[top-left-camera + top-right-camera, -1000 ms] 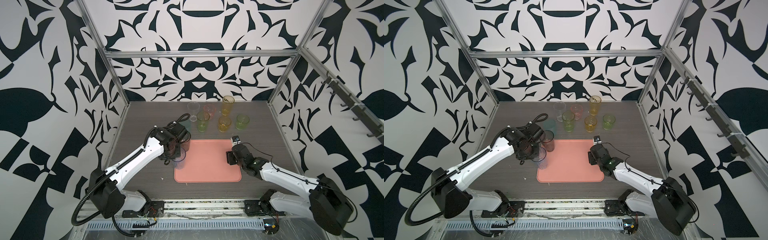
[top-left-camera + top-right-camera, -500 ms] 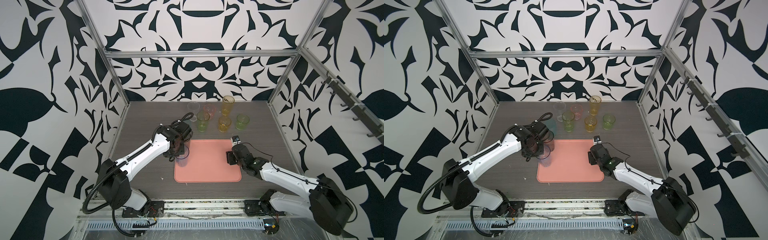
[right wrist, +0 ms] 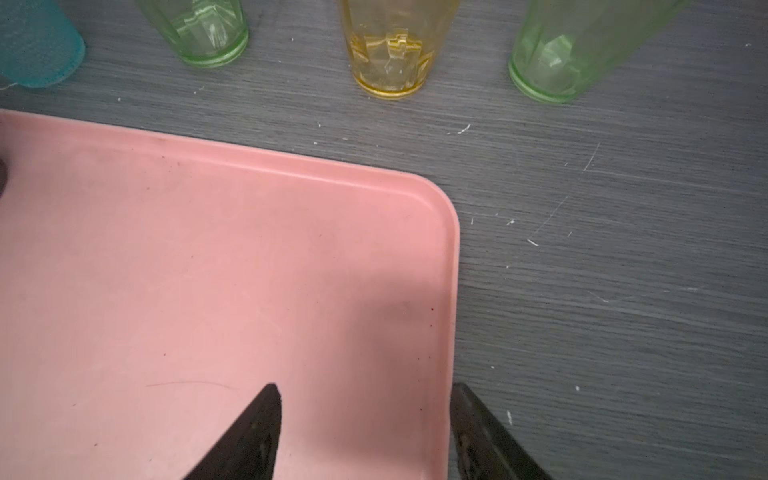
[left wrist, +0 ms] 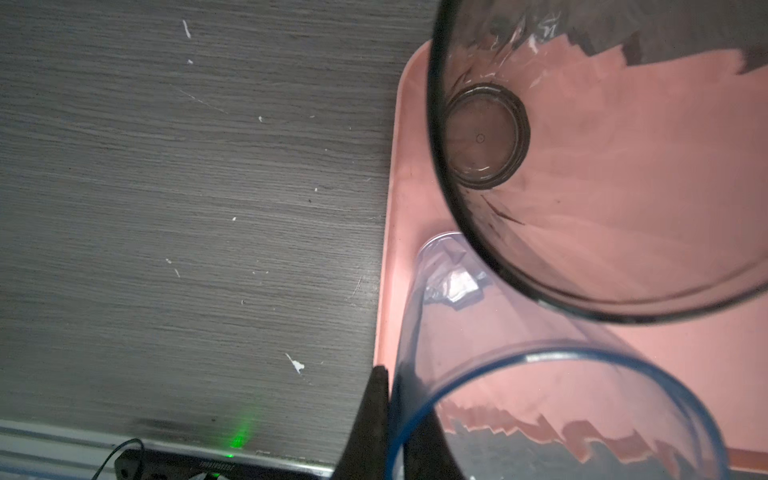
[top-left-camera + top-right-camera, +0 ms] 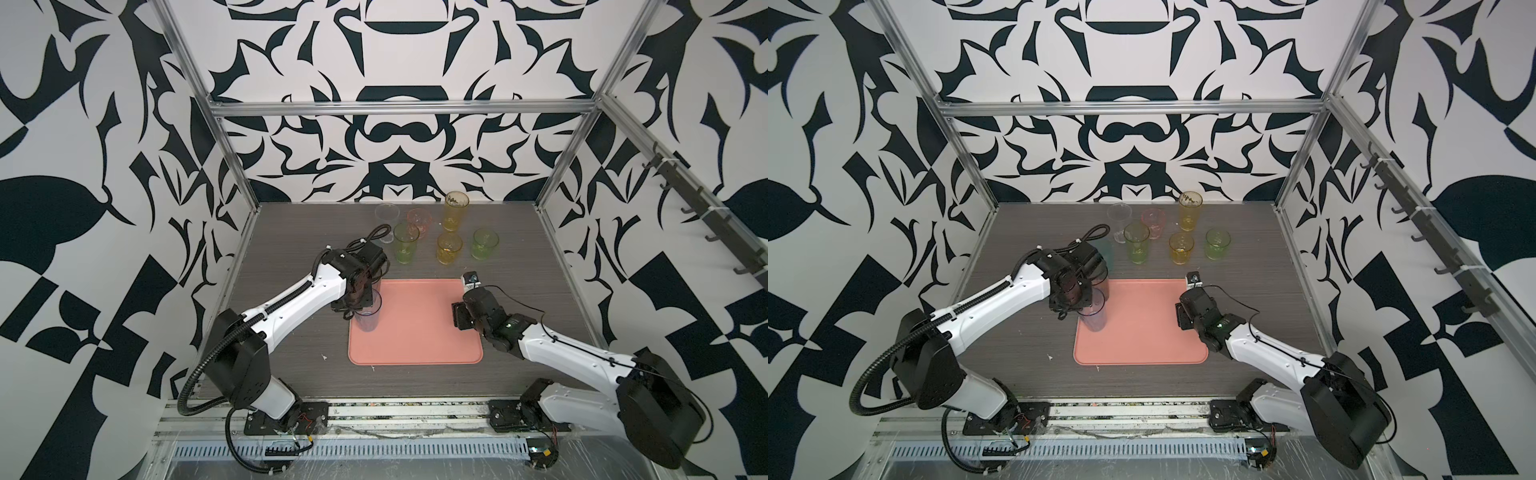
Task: Place the glasses into the tray
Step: 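Carry the blue glass with the left gripper beside the grey glass on the tray, then lower the blue glass onto the tray and open the left gripper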
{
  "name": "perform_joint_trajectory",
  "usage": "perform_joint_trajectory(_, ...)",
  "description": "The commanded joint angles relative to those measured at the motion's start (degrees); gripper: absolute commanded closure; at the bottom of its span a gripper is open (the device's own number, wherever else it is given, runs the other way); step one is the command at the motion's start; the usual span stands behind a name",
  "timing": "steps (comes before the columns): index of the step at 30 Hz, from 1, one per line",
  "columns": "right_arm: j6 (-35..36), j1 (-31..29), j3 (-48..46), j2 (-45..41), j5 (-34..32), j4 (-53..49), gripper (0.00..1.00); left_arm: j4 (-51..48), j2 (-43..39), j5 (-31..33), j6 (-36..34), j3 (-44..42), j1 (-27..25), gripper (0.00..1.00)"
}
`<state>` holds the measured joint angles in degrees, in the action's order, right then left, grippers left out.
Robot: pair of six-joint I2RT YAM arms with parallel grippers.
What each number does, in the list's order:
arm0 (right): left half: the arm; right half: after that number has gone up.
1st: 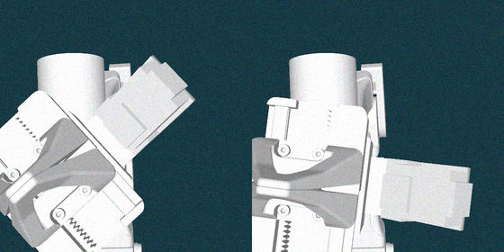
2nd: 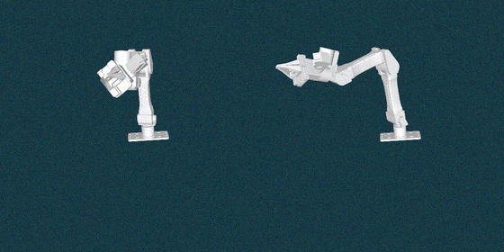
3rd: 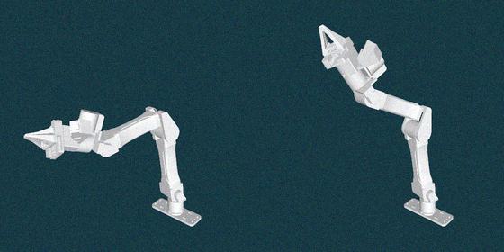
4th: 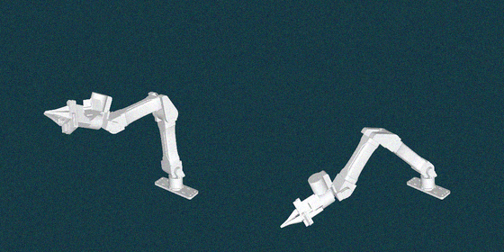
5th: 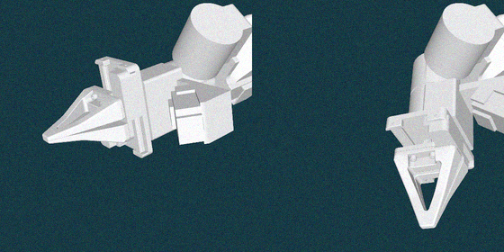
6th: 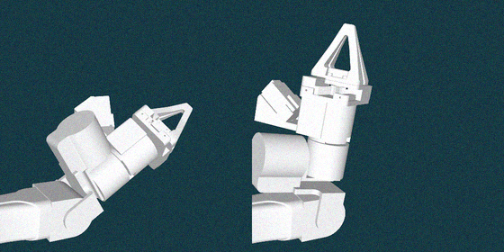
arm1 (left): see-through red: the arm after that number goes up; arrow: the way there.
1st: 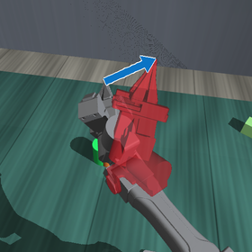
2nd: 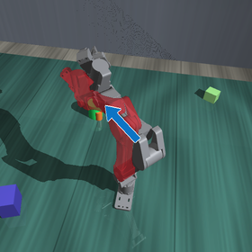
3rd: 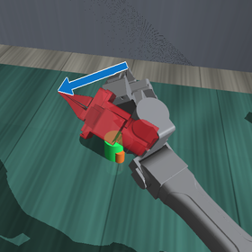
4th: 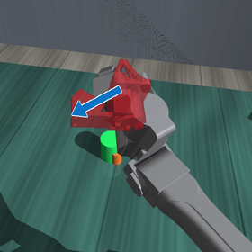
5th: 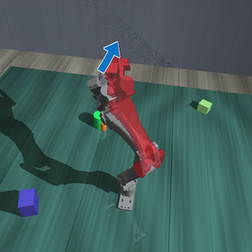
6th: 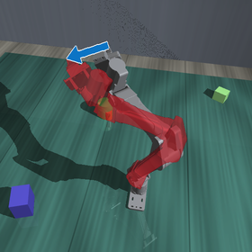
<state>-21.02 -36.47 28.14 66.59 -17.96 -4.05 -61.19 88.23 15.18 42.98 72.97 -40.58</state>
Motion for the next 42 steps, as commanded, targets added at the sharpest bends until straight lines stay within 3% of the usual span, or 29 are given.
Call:
perform_joint_trajectory(1,-0.34,0.0,2.36,0.3,-0.67,0.06,0.32,-1.12,0.97,0.24,-0.01,2.24,-0.22,1.0)
perform_joint_trajectory(12,-0.32,0.06,2.54,0.39,-0.68,-0.13,0.33,-1.32,2.27,0.12,0.0,2.96,-0.2,1.0)
perform_joint_trajectory(24,-0.32,0.02,2.53,0.45,-0.74,-0.27,0.33,-1.82,1.36,-0.73,0.2,3.4,-0.2,0.79)
perform_joint_trajectory(42,-0.28,0.08,2.62,0.47,-0.81,-0.34,0.33,-4.21,-1.46,-0.63,0.45,5.53,-0.29,0.69)
